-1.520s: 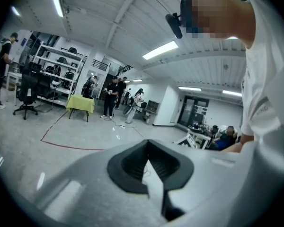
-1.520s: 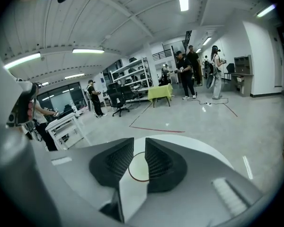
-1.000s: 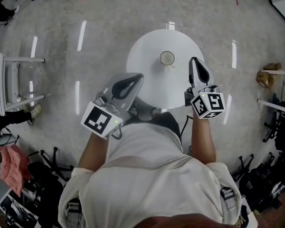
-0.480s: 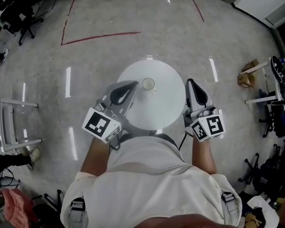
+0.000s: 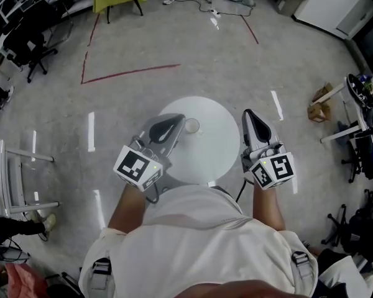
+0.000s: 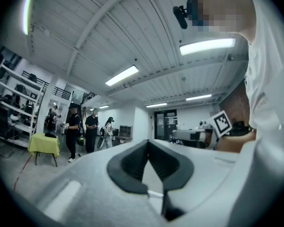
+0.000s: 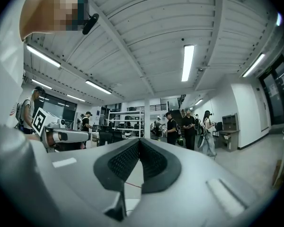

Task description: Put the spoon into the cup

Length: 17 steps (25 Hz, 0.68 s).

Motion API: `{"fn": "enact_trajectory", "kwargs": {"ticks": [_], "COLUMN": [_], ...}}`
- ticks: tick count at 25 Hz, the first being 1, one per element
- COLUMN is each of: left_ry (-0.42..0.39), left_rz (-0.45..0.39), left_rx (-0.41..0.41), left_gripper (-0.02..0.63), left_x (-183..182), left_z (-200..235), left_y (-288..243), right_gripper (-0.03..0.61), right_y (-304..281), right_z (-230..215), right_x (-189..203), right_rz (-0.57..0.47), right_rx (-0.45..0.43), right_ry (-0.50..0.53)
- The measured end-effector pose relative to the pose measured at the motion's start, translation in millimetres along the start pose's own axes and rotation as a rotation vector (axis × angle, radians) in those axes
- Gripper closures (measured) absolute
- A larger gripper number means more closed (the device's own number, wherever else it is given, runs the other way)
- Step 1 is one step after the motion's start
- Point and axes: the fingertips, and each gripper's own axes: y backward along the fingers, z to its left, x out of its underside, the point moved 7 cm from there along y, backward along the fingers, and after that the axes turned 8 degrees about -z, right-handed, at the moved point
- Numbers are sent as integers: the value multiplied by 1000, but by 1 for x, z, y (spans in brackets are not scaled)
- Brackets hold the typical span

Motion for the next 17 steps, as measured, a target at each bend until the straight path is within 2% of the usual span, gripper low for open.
{"fn": "enact_trajectory", "kwargs": {"ticks": [5, 17], "left_ry": [1, -2], "left_rz": [4, 13], "left_rx": [-1, -23], "left_gripper": [611, 611], "left_x": [-5, -8], "left_z": [-12, -21], "left_y": [-14, 5], "right_gripper": [574, 574], "right_y": [8, 11], "right_z": [-16, 1], "right_x": [-3, 1], "right_rz": [12, 34], "right_rx": [-4, -23], "right_ry": [4, 3]}}
